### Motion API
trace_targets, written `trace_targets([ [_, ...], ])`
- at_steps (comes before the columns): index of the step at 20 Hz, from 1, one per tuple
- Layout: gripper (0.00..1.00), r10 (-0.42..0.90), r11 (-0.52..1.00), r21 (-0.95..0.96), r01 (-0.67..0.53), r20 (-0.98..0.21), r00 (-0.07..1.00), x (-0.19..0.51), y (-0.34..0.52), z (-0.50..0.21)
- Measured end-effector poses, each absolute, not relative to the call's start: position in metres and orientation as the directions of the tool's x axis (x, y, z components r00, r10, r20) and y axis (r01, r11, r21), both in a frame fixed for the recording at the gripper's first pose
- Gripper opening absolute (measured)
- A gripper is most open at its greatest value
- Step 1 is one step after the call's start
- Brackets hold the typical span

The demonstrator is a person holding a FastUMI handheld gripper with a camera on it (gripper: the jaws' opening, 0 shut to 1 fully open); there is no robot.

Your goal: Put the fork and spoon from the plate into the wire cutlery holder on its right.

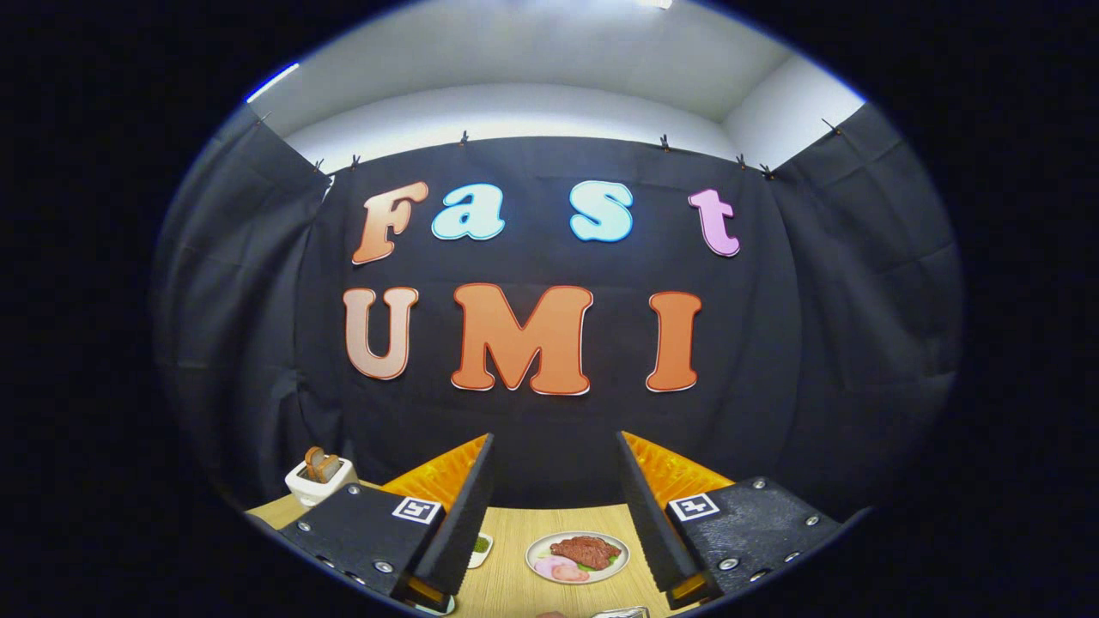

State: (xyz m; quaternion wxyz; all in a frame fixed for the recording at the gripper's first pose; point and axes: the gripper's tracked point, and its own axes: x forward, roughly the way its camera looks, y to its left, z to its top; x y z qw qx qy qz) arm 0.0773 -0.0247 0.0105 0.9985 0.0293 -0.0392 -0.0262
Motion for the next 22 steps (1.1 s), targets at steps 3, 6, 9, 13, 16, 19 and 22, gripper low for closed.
trace_targets([
  [3,0.81,-0.019,0.997,0.071,0.015,0.051,0.999,0.08,0.005,0.003],
  [6,0.83,0.014,0.999,0.052,-0.016,0.037,0.999,0.085,0.037,-0.003],
  [9,0.85,0.073,0.996,0.045,-0.074,0.015,0.997,0.089,0.08,-0.011],
  [13,0.86,0.163,0.986,0.041,-0.159,-0.1,0.982,0.092,0.14,-0.046],
  [16,0.89,0.227,0.974,0.051,-0.221,-0.154,0.962,0.095,0.182,-0.064],
  [19,0.9,0.272,0.962,0.064,-0.265,-0.233,0.934,0.096,0.215,-0.092],
  [22,0.91,0.318,0.948,0.097,-0.304,-0.365,0.875,0.088,0.24,-0.129],
])
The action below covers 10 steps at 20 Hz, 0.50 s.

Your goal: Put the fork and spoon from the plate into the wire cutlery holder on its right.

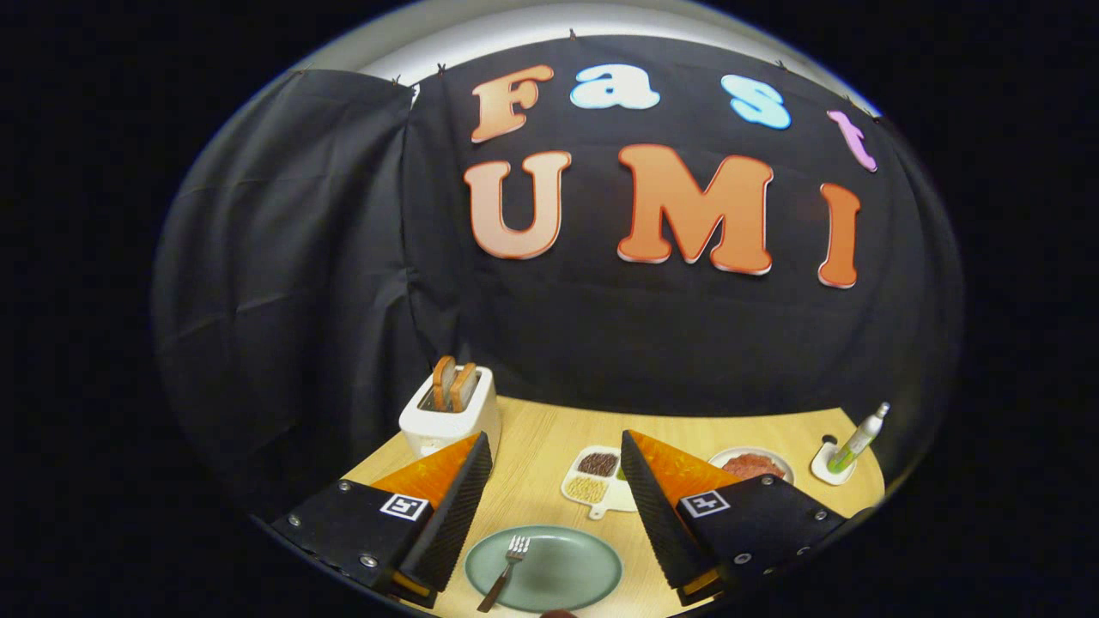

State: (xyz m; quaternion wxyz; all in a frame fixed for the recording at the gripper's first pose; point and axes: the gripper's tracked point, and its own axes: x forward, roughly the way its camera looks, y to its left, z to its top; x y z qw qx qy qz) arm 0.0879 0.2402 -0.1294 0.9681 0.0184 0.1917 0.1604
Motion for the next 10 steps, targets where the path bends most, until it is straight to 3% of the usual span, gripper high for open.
trace_targets([
  [10,0.94,0.327,0.928,0.134,-0.348,-0.742,0.585,0.057,0.279,-0.256],
])
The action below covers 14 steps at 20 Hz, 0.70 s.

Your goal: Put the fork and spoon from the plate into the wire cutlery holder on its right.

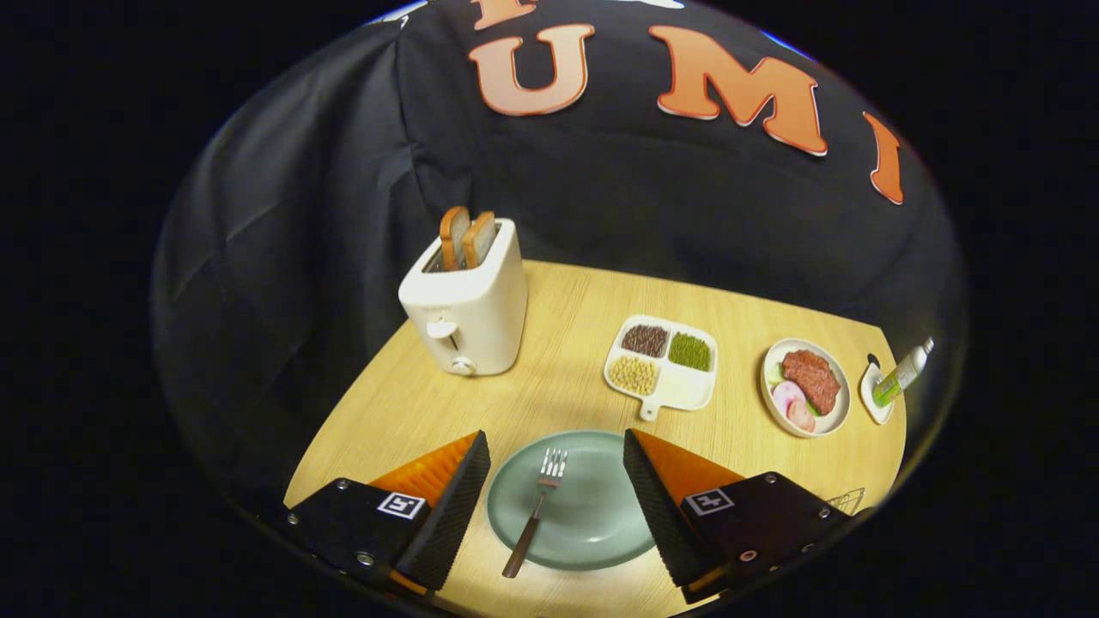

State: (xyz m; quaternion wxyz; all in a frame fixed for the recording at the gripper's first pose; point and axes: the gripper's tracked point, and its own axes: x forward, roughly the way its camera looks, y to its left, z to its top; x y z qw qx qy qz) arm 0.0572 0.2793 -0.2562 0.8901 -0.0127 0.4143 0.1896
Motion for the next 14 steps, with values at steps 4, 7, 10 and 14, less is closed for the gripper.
trace_targets([
  [4,0.93,0.303,0.922,0.157,-0.354,-0.862,0.406,0.039,0.286,-0.304],
  [7,0.91,0.281,0.922,0.179,-0.342,-0.919,0.278,0.023,0.29,-0.342],
  [10,0.82,0.244,0.926,0.169,-0.338,-0.95,0.195,0.013,0.29,-0.369],
  [14,0.72,0.197,0.926,0.152,-0.346,-0.975,0.099,0.002,0.291,-0.386],
])
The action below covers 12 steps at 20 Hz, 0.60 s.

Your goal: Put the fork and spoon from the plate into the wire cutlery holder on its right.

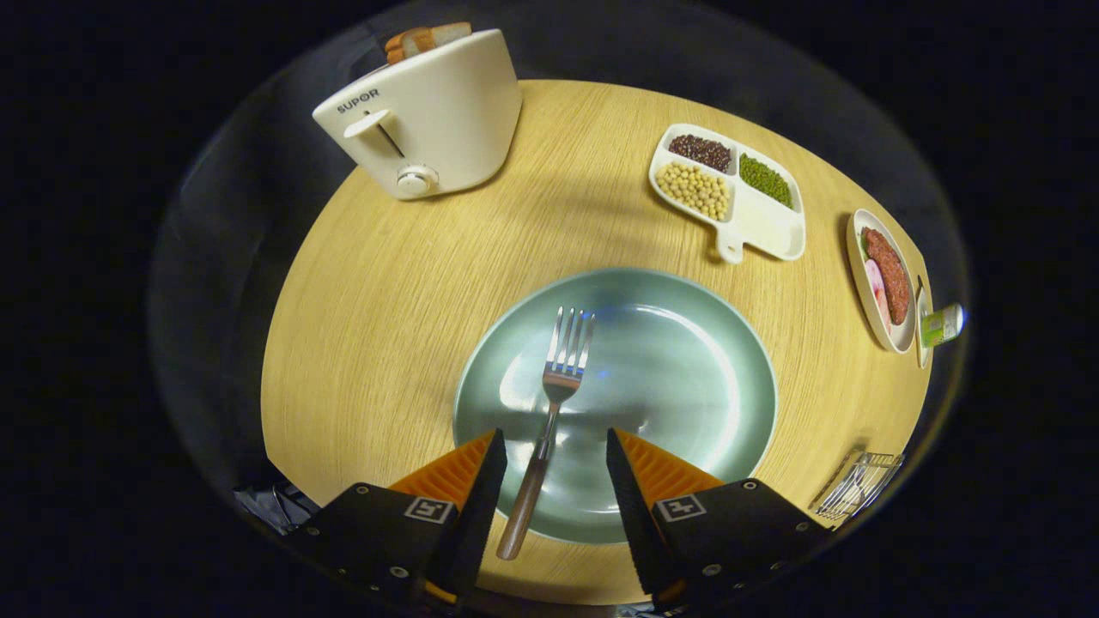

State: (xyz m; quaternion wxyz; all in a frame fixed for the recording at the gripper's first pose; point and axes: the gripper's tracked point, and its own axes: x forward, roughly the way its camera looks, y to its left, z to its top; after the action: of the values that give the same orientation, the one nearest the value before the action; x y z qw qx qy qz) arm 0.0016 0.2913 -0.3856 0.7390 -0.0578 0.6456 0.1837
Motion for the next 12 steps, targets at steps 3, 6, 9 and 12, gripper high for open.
trace_targets([
  [3,0.58,0.161,0.937,0.14,-0.32,-0.986,0.039,-0.005,0.29,-0.399],
  [6,0.36,0.134,0.945,0.121,-0.303,-0.991,0.023,-0.004,0.288,-0.402],
  [9,0.13,0.138,0.95,0.126,-0.287,-0.99,0.022,-0.002,0.286,-0.404],
  [12,0.05,0.142,0.953,0.119,-0.279,-0.988,0.063,0.004,0.28,-0.402],
])
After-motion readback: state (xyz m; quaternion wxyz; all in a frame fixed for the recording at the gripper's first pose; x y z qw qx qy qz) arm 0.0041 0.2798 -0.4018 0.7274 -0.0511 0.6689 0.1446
